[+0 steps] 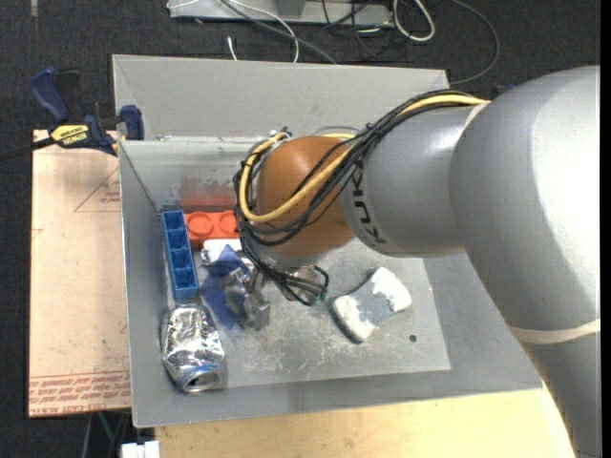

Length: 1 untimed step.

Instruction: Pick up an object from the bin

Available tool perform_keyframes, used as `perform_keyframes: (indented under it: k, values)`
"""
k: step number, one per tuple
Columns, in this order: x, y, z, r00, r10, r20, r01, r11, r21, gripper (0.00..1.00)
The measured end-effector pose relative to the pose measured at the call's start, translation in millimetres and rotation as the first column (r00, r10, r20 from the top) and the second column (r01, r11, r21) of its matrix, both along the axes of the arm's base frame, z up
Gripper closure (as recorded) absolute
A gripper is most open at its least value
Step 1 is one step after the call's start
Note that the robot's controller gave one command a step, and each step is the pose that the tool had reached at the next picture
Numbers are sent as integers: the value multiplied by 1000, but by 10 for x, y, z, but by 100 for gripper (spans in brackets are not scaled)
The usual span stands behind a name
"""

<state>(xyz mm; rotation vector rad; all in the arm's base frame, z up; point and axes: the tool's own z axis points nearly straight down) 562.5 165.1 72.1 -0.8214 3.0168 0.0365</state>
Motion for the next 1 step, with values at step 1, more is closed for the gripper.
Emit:
perform_keyframes:
  k: [1]
  values:
    - [70, 57, -3, 1000, -3, -21, 3, 1000, -1, 100]
